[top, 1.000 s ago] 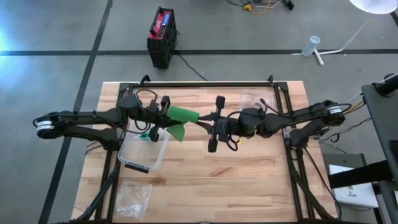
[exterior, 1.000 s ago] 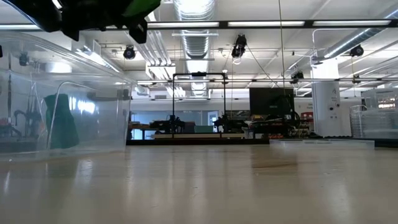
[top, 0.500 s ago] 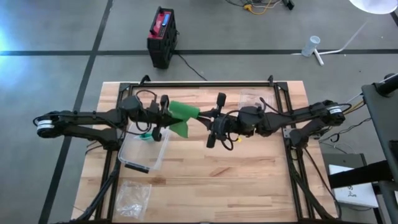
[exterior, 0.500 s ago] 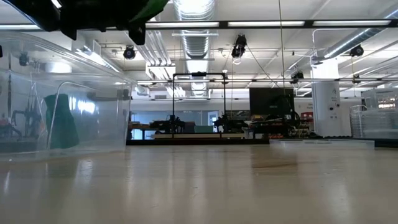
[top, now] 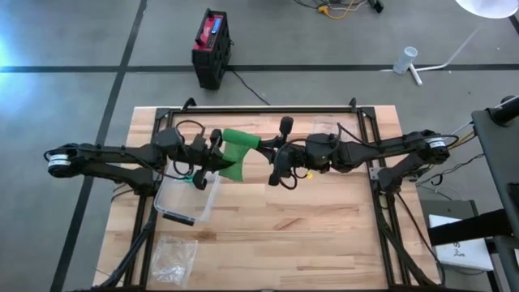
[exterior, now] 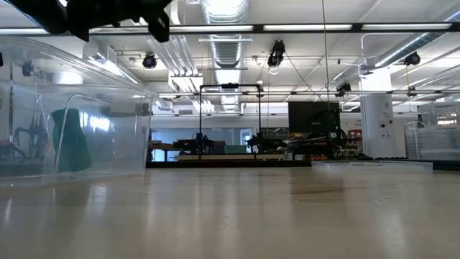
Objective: Roll bandage
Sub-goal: Roll the dark green bandage
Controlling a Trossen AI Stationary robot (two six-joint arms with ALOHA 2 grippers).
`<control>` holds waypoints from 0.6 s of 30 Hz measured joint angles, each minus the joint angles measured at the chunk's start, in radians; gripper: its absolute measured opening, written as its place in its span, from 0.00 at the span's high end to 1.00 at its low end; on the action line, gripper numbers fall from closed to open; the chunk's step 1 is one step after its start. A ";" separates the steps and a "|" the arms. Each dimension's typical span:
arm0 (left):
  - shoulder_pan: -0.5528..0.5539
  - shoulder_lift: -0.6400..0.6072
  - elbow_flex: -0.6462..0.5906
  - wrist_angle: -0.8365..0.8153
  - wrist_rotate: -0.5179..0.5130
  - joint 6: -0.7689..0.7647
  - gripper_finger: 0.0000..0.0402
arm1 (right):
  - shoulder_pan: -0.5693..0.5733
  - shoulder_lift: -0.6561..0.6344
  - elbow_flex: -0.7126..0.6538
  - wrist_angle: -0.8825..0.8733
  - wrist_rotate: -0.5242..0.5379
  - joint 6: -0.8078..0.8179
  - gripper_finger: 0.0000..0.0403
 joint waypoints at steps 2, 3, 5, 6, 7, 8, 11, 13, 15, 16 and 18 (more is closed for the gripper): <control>-0.013 0.000 0.000 0.036 0.000 -0.034 1.00 | -0.005 0.000 -0.001 -0.010 -0.001 0.015 0.98; -0.019 0.000 0.000 0.046 0.000 -0.052 1.00 | -0.007 0.000 -0.001 -0.014 -0.003 0.021 0.98; -0.030 0.001 0.000 0.062 0.000 -0.080 1.00 | -0.010 0.000 -0.001 -0.019 -0.005 0.035 0.98; -0.035 0.001 0.000 0.069 0.000 -0.090 1.00 | -0.010 0.000 -0.002 -0.021 -0.006 0.036 0.98; -0.041 0.001 0.001 0.073 0.000 -0.097 1.00 | -0.011 0.000 -0.002 -0.021 -0.005 0.036 0.98; -0.046 0.001 0.001 0.074 0.000 -0.100 1.00 | -0.011 0.000 -0.002 -0.021 -0.006 0.036 0.98; -0.053 0.001 0.001 0.073 0.000 -0.101 1.00 | -0.013 0.000 -0.002 -0.027 -0.007 0.038 0.98; -0.053 0.001 0.001 0.069 0.000 -0.101 1.00 | -0.015 0.000 -0.002 -0.042 -0.006 0.038 0.98; -0.053 0.001 0.001 0.063 -0.001 -0.103 1.00 | -0.015 0.000 -0.002 -0.055 -0.005 0.044 0.98; -0.053 0.001 0.001 0.064 -0.001 -0.103 1.00 | -0.016 0.000 -0.002 -0.062 -0.005 0.048 0.98; -0.053 0.000 0.005 0.069 -0.001 -0.104 1.00 | -0.017 0.000 -0.002 -0.087 -0.005 0.060 0.98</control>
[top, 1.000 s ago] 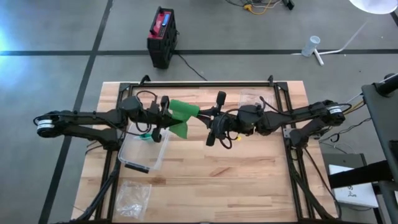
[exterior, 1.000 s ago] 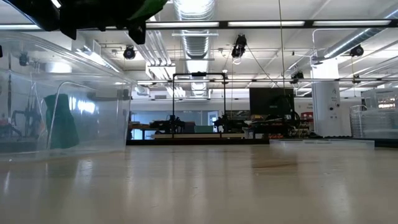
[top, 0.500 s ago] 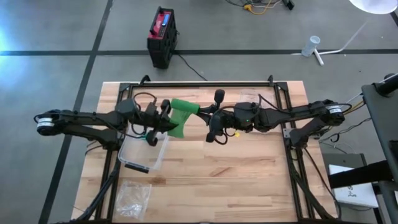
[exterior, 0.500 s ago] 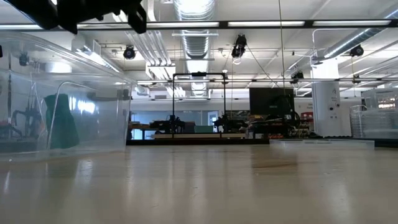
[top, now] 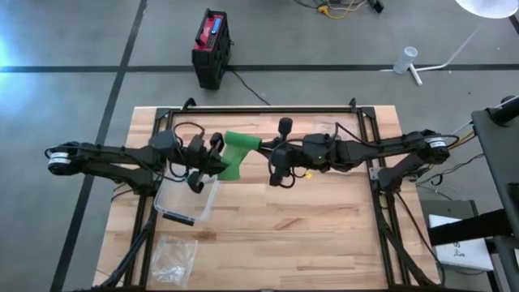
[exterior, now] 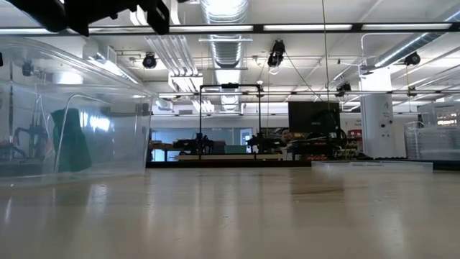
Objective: Roll bandage
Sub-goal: Roll the dark green bandage
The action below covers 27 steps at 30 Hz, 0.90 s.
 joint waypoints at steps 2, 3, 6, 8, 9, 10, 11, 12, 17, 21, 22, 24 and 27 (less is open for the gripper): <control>0.000 0.000 0.005 0.005 -0.002 -0.027 1.00 | -0.002 0.000 0.000 -0.028 0.000 0.009 0.98; 0.000 0.000 0.008 0.005 -0.003 -0.045 1.00 | -0.003 0.000 0.000 -0.040 -0.002 0.010 0.98; 0.000 0.000 0.008 0.009 -0.003 -0.095 1.00 | -0.002 0.000 0.000 -0.074 -0.016 0.016 0.98; 0.000 0.000 0.008 0.017 -0.004 -0.124 1.00 | -0.002 0.000 0.000 -0.098 -0.025 0.032 0.98; 0.000 0.000 0.008 0.026 -0.016 -0.139 1.00 | -0.002 0.000 0.000 -0.107 -0.026 0.036 0.98; 0.000 0.000 0.008 0.039 -0.036 -0.156 1.00 | -0.002 0.000 0.000 -0.118 -0.029 0.040 0.98; 0.000 0.000 0.008 0.048 -0.058 -0.166 1.00 | -0.002 0.000 0.000 -0.127 -0.029 0.047 0.98; 0.000 -0.001 0.008 0.056 -0.073 -0.170 1.00 | -0.002 0.000 0.000 -0.139 -0.029 0.054 0.98; 0.000 -0.001 0.008 0.062 -0.093 -0.171 0.97 | -0.002 0.000 -0.009 -0.163 -0.035 0.080 0.98; 0.001 0.001 0.008 0.070 -0.141 -0.171 0.93 | -0.003 0.000 -0.012 -0.171 -0.117 0.114 0.98; 0.001 0.002 0.009 0.071 -0.151 -0.171 0.92 | -0.003 0.000 -0.012 -0.172 -0.142 0.125 0.98; 0.008 0.002 0.009 0.072 -0.154 -0.171 0.88 | -0.003 0.000 -0.013 -0.176 -0.169 0.150 0.98; 0.011 0.002 0.009 0.071 -0.154 -0.170 0.82 | -0.002 0.000 -0.013 -0.206 -0.175 0.186 0.98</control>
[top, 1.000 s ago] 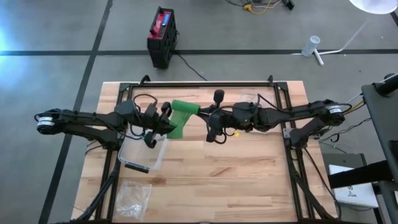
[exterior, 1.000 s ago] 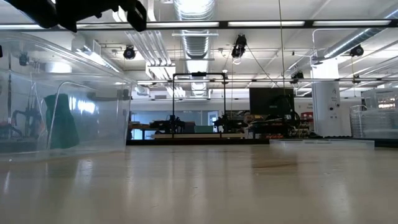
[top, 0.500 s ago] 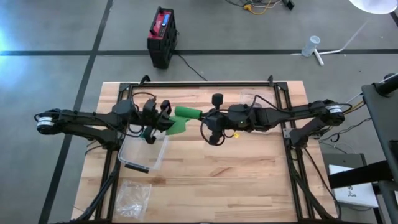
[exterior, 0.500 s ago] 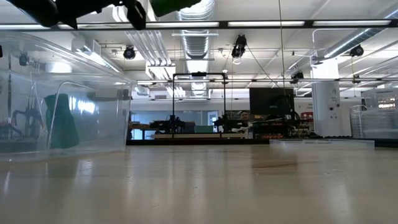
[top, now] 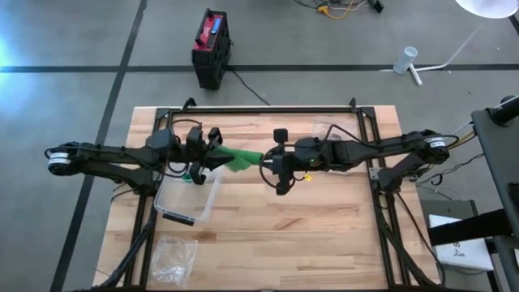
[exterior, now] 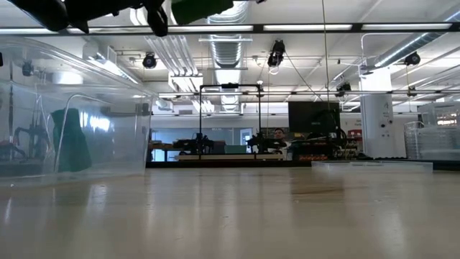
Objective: Roll bandage
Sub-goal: Roll the dark green bandage
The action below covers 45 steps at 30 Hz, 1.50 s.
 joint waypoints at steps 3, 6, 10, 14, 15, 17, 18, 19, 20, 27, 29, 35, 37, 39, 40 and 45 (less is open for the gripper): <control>0.002 0.000 0.000 0.000 -0.013 0.001 0.75 | -0.001 0.000 -0.004 -0.016 -0.017 0.035 0.98; 0.002 0.011 0.000 0.000 -0.077 -0.006 0.68 | -0.001 0.000 -0.013 -0.012 -0.078 0.072 0.98; 0.003 0.047 0.000 0.010 -0.125 -0.083 0.58 | -0.002 0.014 -0.020 -0.012 -0.081 0.095 0.98; 0.019 0.099 0.000 0.007 -0.147 -0.169 0.46 | -0.001 0.040 -0.024 -0.011 -0.081 0.113 0.98; 0.029 0.110 0.000 0.007 -0.146 -0.188 0.44 | -0.001 0.046 -0.027 -0.024 -0.079 0.118 0.98; 0.055 0.126 0.000 0.004 -0.144 -0.225 0.38 | -0.002 0.065 -0.025 -0.018 -0.075 0.124 0.98; 0.073 0.129 0.000 -0.002 -0.135 -0.239 0.36 | -0.003 0.069 -0.024 -0.021 -0.070 0.126 0.98; 0.093 0.132 0.000 0.001 -0.117 -0.247 0.34 | -0.003 0.071 -0.024 -0.026 -0.068 0.139 0.98; 0.114 0.134 0.001 -0.002 -0.093 -0.253 0.31 | -0.003 0.075 -0.024 -0.024 -0.063 0.146 0.98; 0.262 0.134 0.002 -0.161 0.116 -0.228 0.23 | -0.002 0.075 -0.020 -0.029 -0.088 0.176 0.98; 0.271 0.133 0.002 -0.178 0.135 -0.205 0.23 | -0.002 0.072 -0.020 -0.038 -0.131 0.188 0.98; 0.252 0.155 0.003 -0.176 0.233 -0.187 0.23 | 0.001 0.071 -0.019 -0.041 -0.287 0.232 0.98; 0.233 0.166 0.020 -0.177 0.263 -0.197 0.23 | 0.001 0.071 -0.019 -0.040 -0.348 0.236 0.98; 0.228 0.178 0.056 -0.199 0.345 -0.229 0.23 | 0.003 0.070 -0.019 -0.040 -0.410 0.236 0.98; 0.229 0.185 0.084 -0.226 0.396 -0.244 0.23 | 0.004 0.070 -0.018 -0.038 -0.433 0.236 0.98; 0.233 0.222 0.262 -0.650 0.440 -0.135 0.24 | 0.006 0.069 -0.012 -0.038 -0.524 0.234 0.98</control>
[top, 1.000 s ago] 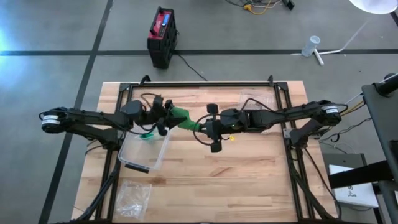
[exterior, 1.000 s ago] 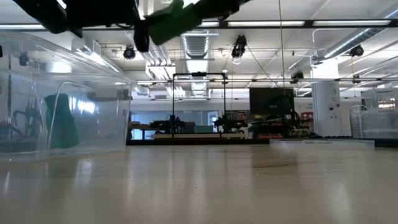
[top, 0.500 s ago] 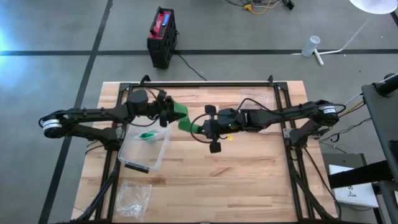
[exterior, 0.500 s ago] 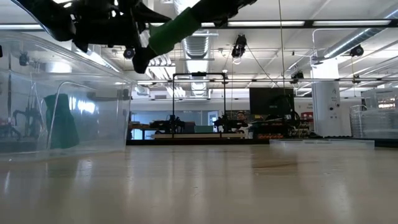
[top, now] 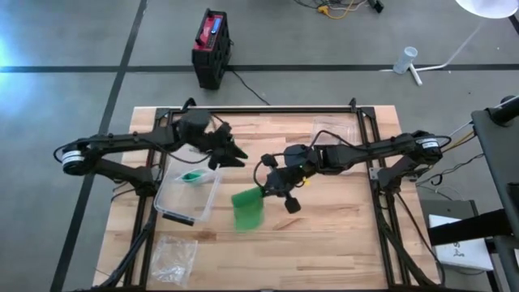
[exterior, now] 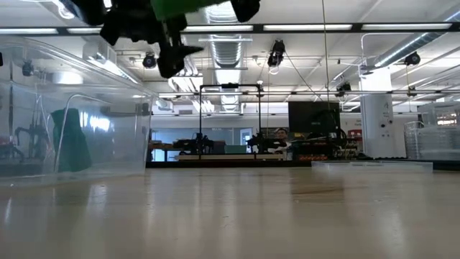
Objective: Roll bandage
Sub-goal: Roll the dark green bandage
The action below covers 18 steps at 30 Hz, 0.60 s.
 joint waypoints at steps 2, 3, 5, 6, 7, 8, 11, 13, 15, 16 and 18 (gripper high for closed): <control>0.000 0.024 0.084 -0.236 -0.051 0.133 0.25 | 0.001 0.000 0.005 0.000 -0.048 0.001 0.98; 0.000 0.040 0.122 -0.340 -0.089 0.199 0.26 | 0.001 0.000 0.008 0.000 -0.059 0.003 0.98; -0.003 0.065 0.184 -0.482 -0.186 0.287 0.27 | 0.001 0.000 0.014 -0.001 -0.057 0.016 0.98; -0.004 0.074 0.205 -0.533 -0.219 0.319 0.27 | 0.000 0.000 0.016 -0.002 -0.054 0.023 0.98; -0.005 0.076 0.220 -0.560 -0.238 0.342 0.27 | 0.000 0.000 0.017 -0.002 -0.054 0.026 0.98; -0.005 0.074 0.230 -0.570 -0.248 0.356 0.27 | -0.001 -0.003 0.018 -0.004 -0.050 0.024 0.98; -0.008 0.037 0.229 -0.573 -0.258 0.386 0.27 | 0.000 -0.010 0.018 -0.008 -0.037 0.004 0.98; -0.011 0.000 0.220 -0.564 -0.261 0.408 0.28 | 0.006 -0.023 0.017 -0.012 0.002 -0.012 0.98; -0.016 -0.044 0.200 -0.532 -0.262 0.415 0.29 | 0.020 -0.036 0.017 0.004 0.090 -0.034 0.98; -0.019 -0.070 0.185 -0.505 -0.263 0.414 0.30 | 0.028 -0.042 0.017 0.004 0.133 -0.046 0.98; -0.027 -0.128 0.152 -0.439 -0.263 0.414 0.31 | 0.043 -0.046 0.017 0.043 0.194 -0.071 0.98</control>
